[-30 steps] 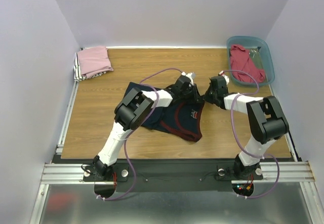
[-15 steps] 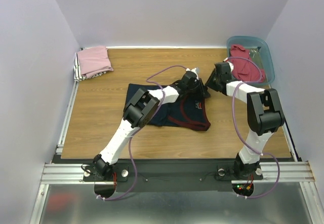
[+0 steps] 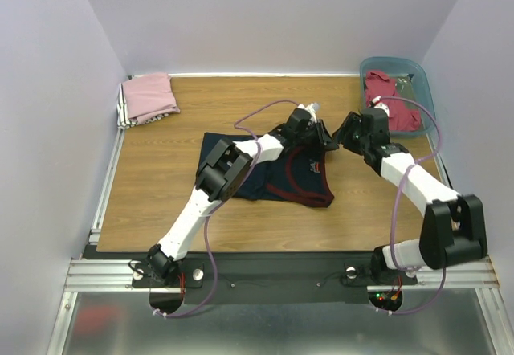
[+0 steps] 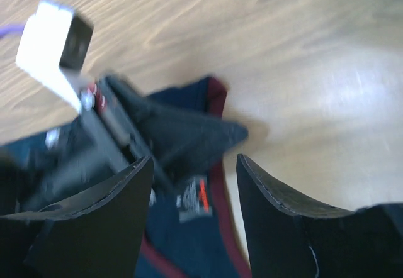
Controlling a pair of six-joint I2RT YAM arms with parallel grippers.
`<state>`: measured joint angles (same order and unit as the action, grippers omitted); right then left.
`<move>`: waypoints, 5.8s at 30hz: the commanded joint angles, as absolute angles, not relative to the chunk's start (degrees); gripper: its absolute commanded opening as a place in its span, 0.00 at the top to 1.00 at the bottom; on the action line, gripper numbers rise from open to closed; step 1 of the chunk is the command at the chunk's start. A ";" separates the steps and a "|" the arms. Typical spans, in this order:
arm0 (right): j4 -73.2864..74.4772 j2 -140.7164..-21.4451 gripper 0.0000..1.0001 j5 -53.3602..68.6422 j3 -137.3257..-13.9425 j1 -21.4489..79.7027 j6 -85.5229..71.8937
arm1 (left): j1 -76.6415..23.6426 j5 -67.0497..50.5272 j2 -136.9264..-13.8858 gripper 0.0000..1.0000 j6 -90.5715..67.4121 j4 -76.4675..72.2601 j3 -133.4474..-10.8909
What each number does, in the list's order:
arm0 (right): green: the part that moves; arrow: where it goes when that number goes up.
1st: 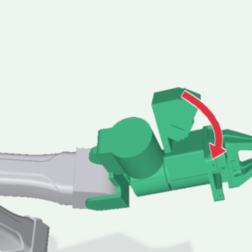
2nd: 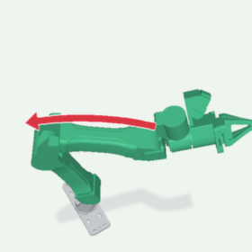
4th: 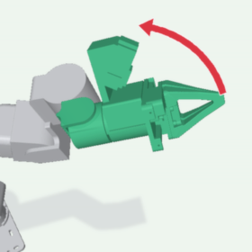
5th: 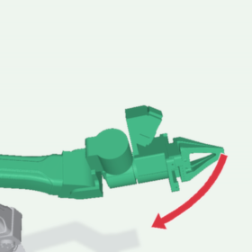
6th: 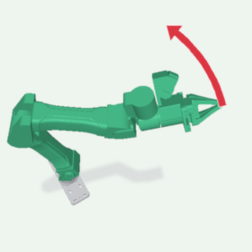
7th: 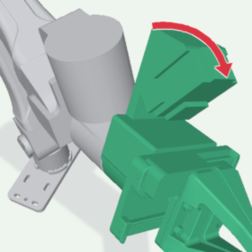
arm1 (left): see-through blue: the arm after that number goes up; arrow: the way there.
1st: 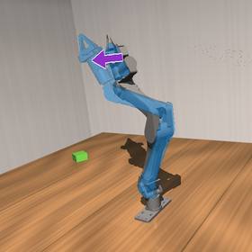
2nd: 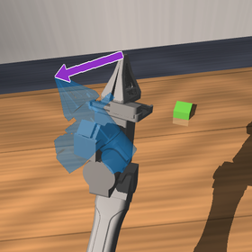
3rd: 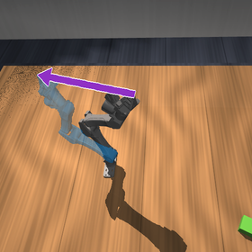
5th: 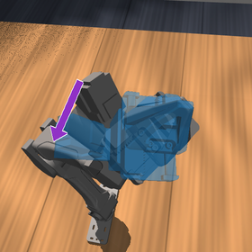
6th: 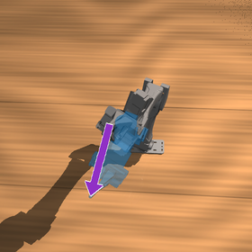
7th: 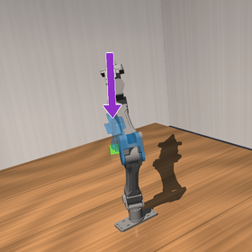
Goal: Fold and stack the tank tops
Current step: Fold the tank top
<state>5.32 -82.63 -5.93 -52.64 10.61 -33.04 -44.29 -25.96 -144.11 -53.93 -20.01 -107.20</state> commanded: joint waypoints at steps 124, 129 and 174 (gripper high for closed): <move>18.01 -81.48 0.26 -23.21 -50.08 23.38 -32.70 | -22.78 -3.33 -79.90 0.59 -43.59 -12.48 -45.53; 20.39 -79.11 0.25 -21.89 -52.03 23.47 -32.17 | -18.46 -5.10 -78.40 0.58 -42.89 -11.43 -44.38; 26.63 -133.77 0.52 -31.73 -107.41 71.10 -33.49 | 2.37 -18.02 -94.22 0.50 -29.62 -1.14 -61.26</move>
<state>25.63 -133.60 -31.05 -107.92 70.57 -32.84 2.33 -16.62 -97.78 -30.09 -0.45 -60.99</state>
